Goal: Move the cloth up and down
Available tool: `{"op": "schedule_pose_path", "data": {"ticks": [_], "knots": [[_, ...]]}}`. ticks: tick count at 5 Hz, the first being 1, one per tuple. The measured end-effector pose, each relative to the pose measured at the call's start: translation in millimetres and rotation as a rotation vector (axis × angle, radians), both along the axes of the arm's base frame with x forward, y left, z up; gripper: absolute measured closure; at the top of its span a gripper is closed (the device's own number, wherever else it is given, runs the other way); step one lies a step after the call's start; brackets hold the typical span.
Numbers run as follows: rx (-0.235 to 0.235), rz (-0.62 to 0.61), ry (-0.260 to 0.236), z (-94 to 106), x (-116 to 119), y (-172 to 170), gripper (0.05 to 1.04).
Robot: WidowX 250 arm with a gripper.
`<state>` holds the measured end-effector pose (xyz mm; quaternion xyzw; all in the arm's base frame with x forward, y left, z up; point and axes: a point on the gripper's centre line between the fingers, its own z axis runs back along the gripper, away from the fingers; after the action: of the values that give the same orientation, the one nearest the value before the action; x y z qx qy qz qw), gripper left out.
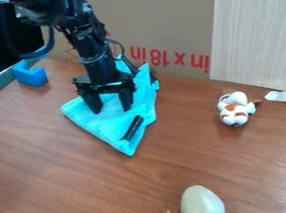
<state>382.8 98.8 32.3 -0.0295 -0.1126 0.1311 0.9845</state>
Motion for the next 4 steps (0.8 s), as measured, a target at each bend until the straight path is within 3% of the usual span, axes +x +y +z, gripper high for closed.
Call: {"op": "schedule_pose_path", "data": {"ticks": [2, 3, 4], "knots": [[-0.030, 0.062, 0.017, 1.6, 37, -1, 0.082], [-0.036, 0.059, 0.010, 3.0, 39, -2, 0.082], [-0.031, 0.026, 0.017, -4.5, 24, -6, 0.083]]}}
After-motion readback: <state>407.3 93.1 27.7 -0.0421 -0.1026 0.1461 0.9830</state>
